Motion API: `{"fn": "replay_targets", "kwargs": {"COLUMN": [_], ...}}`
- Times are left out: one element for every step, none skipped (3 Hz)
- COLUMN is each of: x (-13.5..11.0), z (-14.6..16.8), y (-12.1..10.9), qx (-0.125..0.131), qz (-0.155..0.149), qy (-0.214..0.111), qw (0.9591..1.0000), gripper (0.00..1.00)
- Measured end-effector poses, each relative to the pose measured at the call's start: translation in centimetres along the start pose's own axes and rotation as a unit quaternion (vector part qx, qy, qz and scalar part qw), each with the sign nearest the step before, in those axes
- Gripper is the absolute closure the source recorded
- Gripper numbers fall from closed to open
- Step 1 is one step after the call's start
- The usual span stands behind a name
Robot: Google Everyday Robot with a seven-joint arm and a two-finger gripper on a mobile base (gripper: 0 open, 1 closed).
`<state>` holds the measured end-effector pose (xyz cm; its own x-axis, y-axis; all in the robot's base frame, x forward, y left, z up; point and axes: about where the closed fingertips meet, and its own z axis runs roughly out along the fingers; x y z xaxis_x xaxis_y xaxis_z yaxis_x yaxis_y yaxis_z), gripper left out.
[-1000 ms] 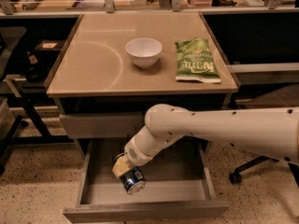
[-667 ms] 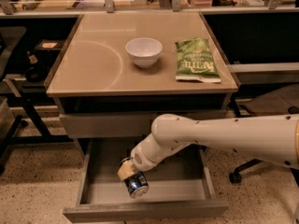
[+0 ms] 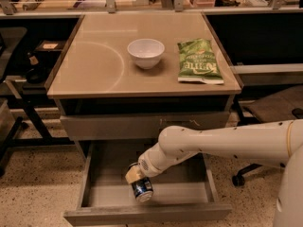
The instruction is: Place pepsi can into middle drawer
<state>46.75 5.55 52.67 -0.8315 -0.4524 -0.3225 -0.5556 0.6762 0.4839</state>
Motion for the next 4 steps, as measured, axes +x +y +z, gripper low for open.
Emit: {"fn": "replay_targets", "kwargs": {"x": [0.1, 0.1, 0.0, -0.5], "z": [2.0, 4.5, 7.0, 10.6], "y": [-2.0, -3.8, -5.0, -5.6], "qx": [-0.001, -0.008, -0.017, -0.025], "qz": [0.014, 0.027, 0.037, 0.033], "qy": [0.002, 0.010, 0.017, 0.022], "qw": [0.9999, 0.9996, 0.9990, 0.9989], "gripper": [1.00, 1.00, 1.00, 1.00]}}
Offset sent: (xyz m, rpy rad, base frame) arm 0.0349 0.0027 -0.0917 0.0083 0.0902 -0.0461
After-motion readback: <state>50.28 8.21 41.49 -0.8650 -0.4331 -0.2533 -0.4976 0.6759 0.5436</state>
